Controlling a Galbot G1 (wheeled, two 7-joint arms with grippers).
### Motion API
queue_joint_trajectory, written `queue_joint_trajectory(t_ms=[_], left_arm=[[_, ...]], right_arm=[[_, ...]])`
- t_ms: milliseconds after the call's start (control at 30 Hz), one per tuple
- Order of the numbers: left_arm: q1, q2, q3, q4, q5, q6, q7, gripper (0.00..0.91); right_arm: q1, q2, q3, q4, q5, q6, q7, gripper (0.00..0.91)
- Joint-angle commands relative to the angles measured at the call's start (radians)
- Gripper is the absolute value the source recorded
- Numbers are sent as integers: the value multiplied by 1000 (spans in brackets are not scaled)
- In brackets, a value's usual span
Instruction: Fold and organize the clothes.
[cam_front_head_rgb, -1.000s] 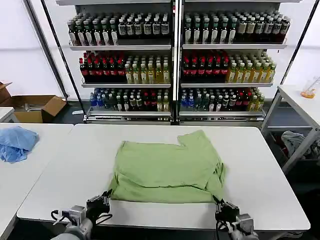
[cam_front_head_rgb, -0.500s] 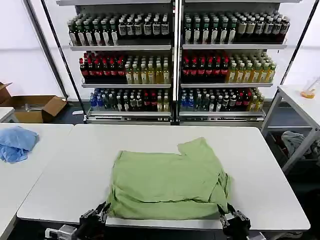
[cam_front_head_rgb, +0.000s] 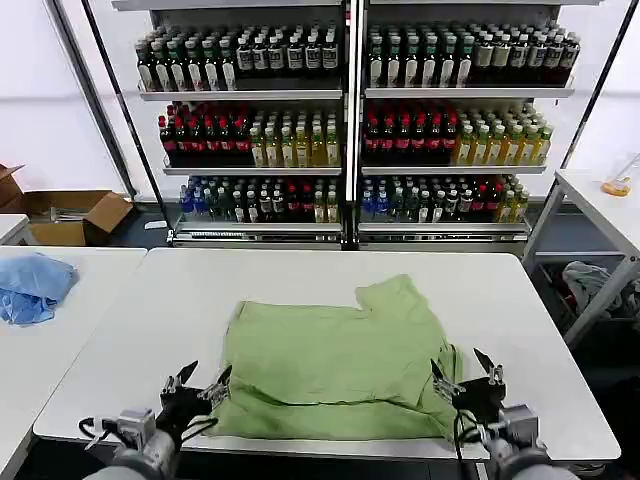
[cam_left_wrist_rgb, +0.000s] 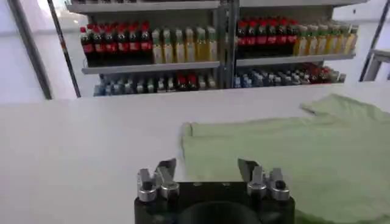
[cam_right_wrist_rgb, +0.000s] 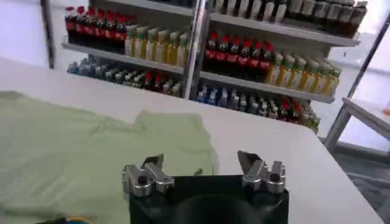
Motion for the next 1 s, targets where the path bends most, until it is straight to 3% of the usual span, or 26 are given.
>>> queue_joint_trajectory(t_ms=[33, 400, 667, 1000], left_arm=[[-460, -35, 223, 345, -2, 51, -70, 907], [-722, -125, 322, 650, 35, 85, -84, 907], [-781, -152, 347, 756, 42, 87, -83, 907], [-759, -137, 363, 749, 19, 99, -69, 907]], right_arm=[[460, 29, -203, -287, 161, -70, 41, 907], [723, 149, -363, -601, 176, -84, 46, 907], [797, 212, -400, -749, 191, -85, 42, 907], [808, 252, -408, -860, 206, -86, 28, 907]])
